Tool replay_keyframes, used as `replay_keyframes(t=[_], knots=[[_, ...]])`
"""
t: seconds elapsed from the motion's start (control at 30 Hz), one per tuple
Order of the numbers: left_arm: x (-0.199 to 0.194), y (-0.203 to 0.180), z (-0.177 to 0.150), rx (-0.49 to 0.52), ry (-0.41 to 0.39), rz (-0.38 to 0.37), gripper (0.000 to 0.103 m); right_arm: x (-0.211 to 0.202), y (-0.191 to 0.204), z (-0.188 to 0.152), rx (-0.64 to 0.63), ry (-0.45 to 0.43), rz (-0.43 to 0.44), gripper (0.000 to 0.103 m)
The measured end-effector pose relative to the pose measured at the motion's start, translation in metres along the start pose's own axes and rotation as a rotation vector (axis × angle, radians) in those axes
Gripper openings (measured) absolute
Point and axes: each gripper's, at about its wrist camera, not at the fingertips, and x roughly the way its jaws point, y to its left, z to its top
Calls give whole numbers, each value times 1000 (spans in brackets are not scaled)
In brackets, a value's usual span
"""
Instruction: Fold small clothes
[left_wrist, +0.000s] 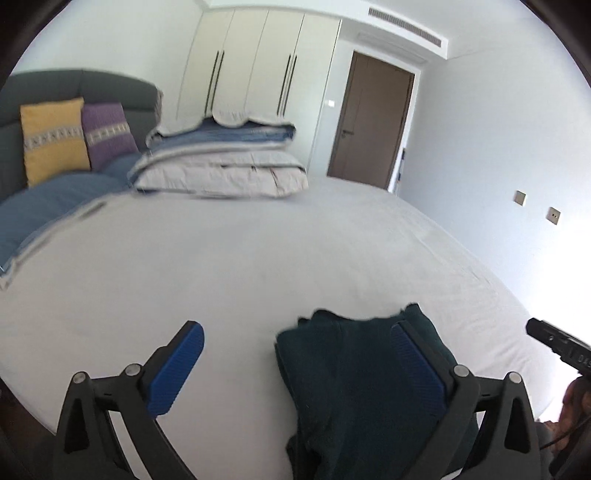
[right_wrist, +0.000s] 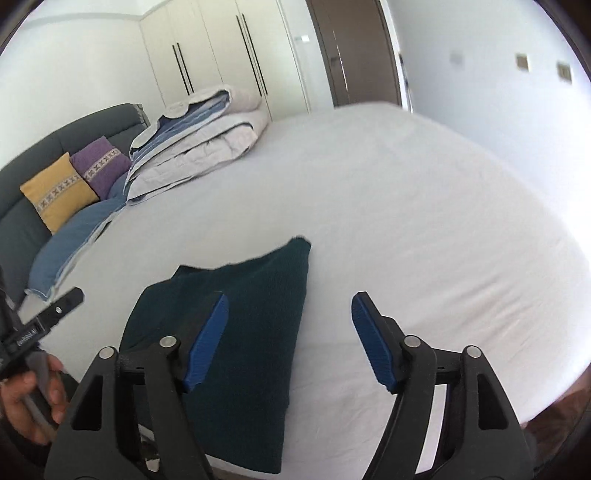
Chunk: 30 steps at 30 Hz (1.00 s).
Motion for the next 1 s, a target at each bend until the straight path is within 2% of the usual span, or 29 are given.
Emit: replay_keyframes(t=[0.07, 0.17, 0.23, 0.3, 0.33, 0.4, 0.53, 0.63, 0.8, 0.87, 1.0], knots=[[-18, -7, 10, 44, -82, 59, 103, -25, 19, 8, -66, -121, -27, 96], [-49, -19, 24, 117, -231, 120, 103, -56, 39, 17, -98, -252, -42, 103], [-66, -25, 32, 166, -301, 168, 103, -70, 46, 22, -90, -283, -63, 103], [-78, -28, 41, 184, -337, 195, 103, -80, 50, 30, -78, -285, -53, 103], [-79, -29, 46, 190, -323, 209, 103, -85, 51, 31, -70, -289, -51, 103], [-76, -31, 50, 211, -233, 220, 103, -93, 53, 32, -62, -291, -54, 103], [-53, -30, 42, 183, -105, 162, 103, -98, 58, 25, -103, -234, -79, 103], [-21, -30, 20, 157, 66, 170, 103, -86, 58, 14, -88, -121, -87, 103], [7, -29, -19, 103, 272, 121, 103, -50, 43, -12, 22, 84, -103, 103], [16, -25, -29, 84, 315, 133, 103, -38, 37, -21, 51, 135, -128, 103], [22, -22, -38, 91, 353, 168, 103, -15, 27, -36, 84, 228, -165, 103]])
